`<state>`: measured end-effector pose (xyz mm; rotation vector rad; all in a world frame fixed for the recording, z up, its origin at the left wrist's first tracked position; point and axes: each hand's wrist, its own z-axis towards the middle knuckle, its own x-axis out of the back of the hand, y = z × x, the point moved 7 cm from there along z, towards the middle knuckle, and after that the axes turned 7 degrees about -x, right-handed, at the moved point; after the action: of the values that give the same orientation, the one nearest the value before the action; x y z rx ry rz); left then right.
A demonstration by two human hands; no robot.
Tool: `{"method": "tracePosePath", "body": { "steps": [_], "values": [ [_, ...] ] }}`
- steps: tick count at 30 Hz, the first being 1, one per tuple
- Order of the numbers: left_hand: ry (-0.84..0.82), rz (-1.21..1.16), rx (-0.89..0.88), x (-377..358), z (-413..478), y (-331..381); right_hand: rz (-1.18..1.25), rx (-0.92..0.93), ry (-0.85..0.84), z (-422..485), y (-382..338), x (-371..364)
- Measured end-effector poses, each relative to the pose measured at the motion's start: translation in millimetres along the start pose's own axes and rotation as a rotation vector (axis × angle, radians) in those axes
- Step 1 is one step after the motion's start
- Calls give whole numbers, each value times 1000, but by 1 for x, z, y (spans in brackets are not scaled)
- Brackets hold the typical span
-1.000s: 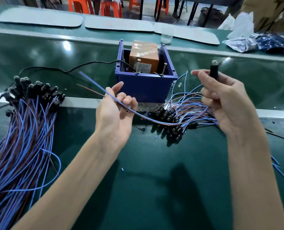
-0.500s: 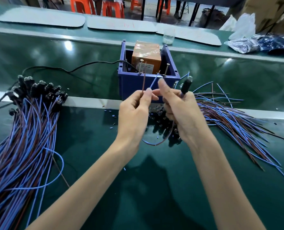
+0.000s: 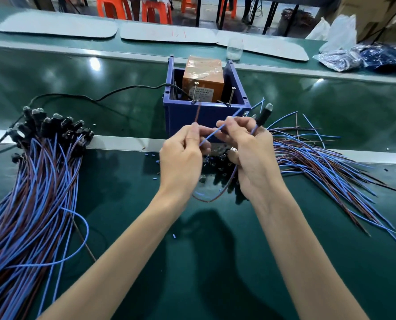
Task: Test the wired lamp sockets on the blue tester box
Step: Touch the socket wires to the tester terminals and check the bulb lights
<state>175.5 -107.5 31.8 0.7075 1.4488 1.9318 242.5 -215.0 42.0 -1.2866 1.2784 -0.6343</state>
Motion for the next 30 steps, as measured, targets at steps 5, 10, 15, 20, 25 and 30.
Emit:
{"method": "tracePosePath", "body": {
  "steps": [5, 10, 15, 20, 25, 30],
  "values": [
    [65, 70, -67, 16, 26, 4, 11, 72, 87, 11, -11, 12],
    [72, 286, -169, 22, 44, 13, -83, 148, 254, 34, -22, 32],
    [93, 232, -142, 27, 52, 2, -121, 147, 333, 47, -25, 48],
    [77, 271, -110, 28, 54, -10, -163, 108, 252, 54, -17, 50],
    [55, 191, -68, 29, 56, -17, -149, 77, 204, 60, -13, 53],
    [38, 148, -40, 29, 57, -18, -131, 61, 143, 62, -12, 51]
  ]
}}
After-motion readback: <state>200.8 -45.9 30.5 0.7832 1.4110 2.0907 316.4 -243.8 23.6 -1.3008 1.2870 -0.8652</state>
